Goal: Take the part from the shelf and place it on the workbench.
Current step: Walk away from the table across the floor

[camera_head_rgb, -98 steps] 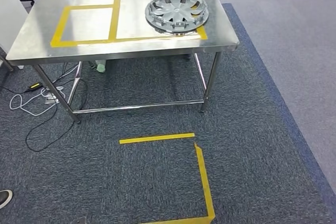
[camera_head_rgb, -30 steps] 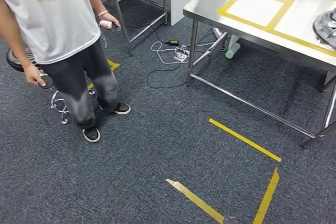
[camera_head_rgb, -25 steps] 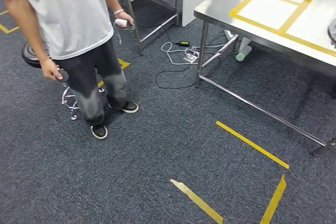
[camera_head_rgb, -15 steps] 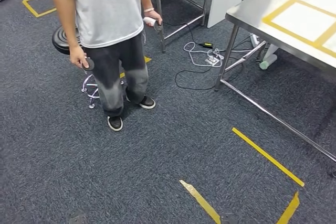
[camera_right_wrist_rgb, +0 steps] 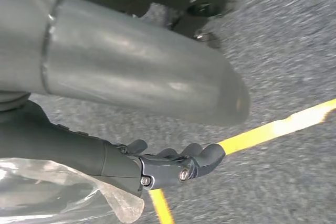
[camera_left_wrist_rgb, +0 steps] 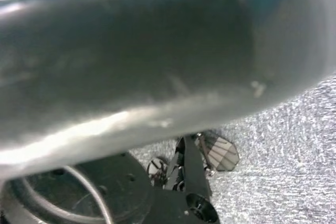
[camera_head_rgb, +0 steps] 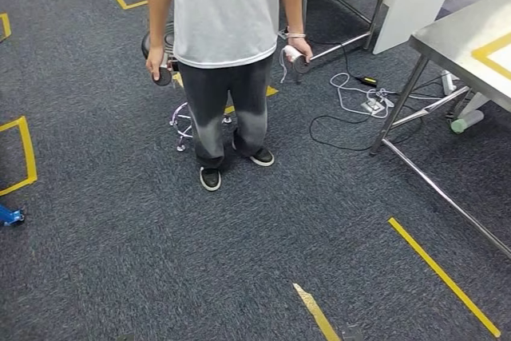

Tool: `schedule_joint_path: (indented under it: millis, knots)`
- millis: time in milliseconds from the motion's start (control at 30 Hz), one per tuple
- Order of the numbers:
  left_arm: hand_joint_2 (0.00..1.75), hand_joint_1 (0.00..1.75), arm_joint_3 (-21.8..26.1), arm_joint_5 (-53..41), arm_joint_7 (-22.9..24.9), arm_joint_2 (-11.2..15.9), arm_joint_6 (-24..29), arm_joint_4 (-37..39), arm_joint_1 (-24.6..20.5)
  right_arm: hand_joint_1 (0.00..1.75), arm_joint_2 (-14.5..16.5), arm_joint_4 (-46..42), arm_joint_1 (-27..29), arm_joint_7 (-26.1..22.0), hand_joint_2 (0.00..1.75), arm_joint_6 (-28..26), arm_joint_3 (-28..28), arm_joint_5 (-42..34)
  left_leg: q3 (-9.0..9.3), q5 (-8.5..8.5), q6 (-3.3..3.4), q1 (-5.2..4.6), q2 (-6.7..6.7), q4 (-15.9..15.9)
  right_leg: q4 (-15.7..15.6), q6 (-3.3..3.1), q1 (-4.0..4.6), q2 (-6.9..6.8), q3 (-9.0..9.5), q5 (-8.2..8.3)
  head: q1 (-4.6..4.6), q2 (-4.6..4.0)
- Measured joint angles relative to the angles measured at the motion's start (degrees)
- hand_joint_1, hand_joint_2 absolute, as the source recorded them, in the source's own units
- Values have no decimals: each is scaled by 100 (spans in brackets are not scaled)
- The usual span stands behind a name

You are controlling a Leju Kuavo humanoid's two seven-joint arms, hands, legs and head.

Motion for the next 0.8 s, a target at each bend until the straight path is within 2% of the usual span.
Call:
schedule_joint_path:
  millis: [33, 100, 133, 167, 200, 233, 267, 300, 333, 367, 400, 433, 467, 533, 567, 600, 667, 700, 733, 767, 800]
  knots:
    - [0, 0, 10, 27, -40, -17, 5, 1, 10, 0, 0, 0, -9, -64, 0, 28, -3, -56, -19, -21, -30, 2, 42, 29, -28, -33, -1, -80, 16, 15, -4, -1]
    - [0, 0, 21, 47, -84, -31, 9, 1, 7, 0, 3, 0, -9, -96, 0, 53, -7, -110, -156, -227, -81, -9, 316, 342, -83, -90, -13, -267, 55, 34, -32, -1]
    - [0, 0, 23, 49, -98, -33, 13, 1, -1, 0, 3, 0, 2, -85, 0, 63, -12, -122, -300, -412, -107, -7, 495, 667, -90, -108, -6, -375, 69, 27, -42, -1]
    - [0, 0, 24, 49, -110, -33, 17, 1, -8, 0, 2, 0, 15, -66, 0, 74, -21, -129, -476, -603, -134, 6, 598, 1055, -90, -122, 1, -484, 75, 16, -52, -1]
    - [0, 0, 26, 50, -125, -32, 22, 1, -9, 0, 2, 0, 25, -32, 0, 85, -34, -127, -630, -741, -159, 23, 650, 1396, -89, -131, 8, -592, 78, 5, -51, -1]
    - [0, 0, 30, 62, -148, -27, 25, 1, -1, 0, 1, 0, 27, 7, 0, 91, -46, -112, -714, -786, -179, 40, 676, 1595, -89, -133, 11, -690, 80, -4, -50, -1]
    - [0, 0, 38, 83, -187, -20, 21, 1, 11, 0, 3, 0, 23, 52, 0, 89, -54, -83, -692, -716, -193, 55, 693, 1576, -88, -132, 13, -775, 84, -12, -51, -1]
    - [0, 0, 53, 107, -245, -10, 5, 0, 23, 0, 5, 0, 17, 111, 0, 78, -57, -42, -560, -551, -198, 65, 724, 1336, -87, -124, 14, -850, 95, -22, -53, -1]
    - [0, 0, 70, 131, -322, 6, -28, -1, 31, 0, 11, 0, 12, 186, 0, 61, -57, 12, -348, -341, -194, 68, 805, 940, -87, -113, 14, -922, 115, -36, -54, -1]
    - [0, 0, 83, 144, -395, 20, -80, -1, 30, 0, 17, 0, 11, 274, 0, 45, -57, 65, -135, -199, -179, 44, 957, 537, -86, -92, 25, -989, 132, -54, -55, -1]
    - [0, 0, 92, 147, -451, 33, -143, -1, 22, 0, 21, 1, 13, 363, 0, 36, -57, 113, 23, -112, -147, 21, 1086, 227, -82, -64, 38, -1047, 138, -75, -51, -1]
    - [0, 0, 95, 145, -487, 45, -212, -1, 15, 0, 25, 1, 13, 447, 0, 34, -57, 149, 108, -90, -111, -5, 1183, 47, -80, -35, 50, -1105, 154, -94, -45, -1]
    - [0, 0, 96, 139, -500, 56, -273, -1, 17, 0, 31, 2, 11, 511, 0, 40, -57, 171, 119, -120, -74, -34, 1212, -1, -81, -5, 61, -1160, 168, -109, -41, -1]
    - [0, 0, 99, 114, -482, 77, -345, -1, 42, 0, 45, 2, -8, 614, 0, 51, -57, 205, 117, -109, 5, -30, 1091, -35, -81, 59, 45, -1223, 210, -146, -41, -1]
    - [0, 0, 102, 95, -446, 86, -351, -1, 54, 0, 53, 2, -15, 643, 0, 54, -56, 228, 129, -99, 41, -20, 1031, -54, -29, 89, 33, -1140, 194, -203, -31, -1]
    - [0, 0, 103, 75, -387, 89, -340, -1, 55, 0, 56, 2, -21, 654, 0, 53, -55, 251, 143, -86, 76, -6, 967, -73, 130, 115, 21, -987, 123, -313, -12, -1]
    - [0, 0, 103, 48, -232, 81, -291, -1, 43, 0, 58, 2, -10, 590, 0, 45, -55, 272, 150, -77, 119, 3, 834, -82, 814, 129, 12, -633, -213, -651, 29, -1]
    - [0, 0, 104, 45, -173, 68, -270, -1, 39, 0, 58, 2, 2, 552, 0, 33, -56, 269, 148, -77, 132, -2, 754, -81, 1226, 128, 12, -544, -431, -797, 35, -1]
    - [0, 0, 105, 48, -138, 51, -257, -1, 40, 0, 58, 2, 15, 527, 0, 17, -56, 263, 151, -78, 138, -6, 667, -79, 1515, 123, 15, -509, -606, -850, 33, -1]
    - [0, 0, 108, 53, -128, 33, -254, -1, 43, 0, 58, 2, 23, 522, 0, -1, -57, 257, 155, -79, 139, -10, 577, -76, 1597, 116, 16, -496, -693, -787, 34, -1]
    - [44, 0, 110, 58, -128, 11, -252, -1, 44, 0, 58, 2, 25, 526, 0, -14, -57, 254, 163, -81, 138, -10, 485, -73, 1443, 105, 16, -480, -666, -610, 33, -1]
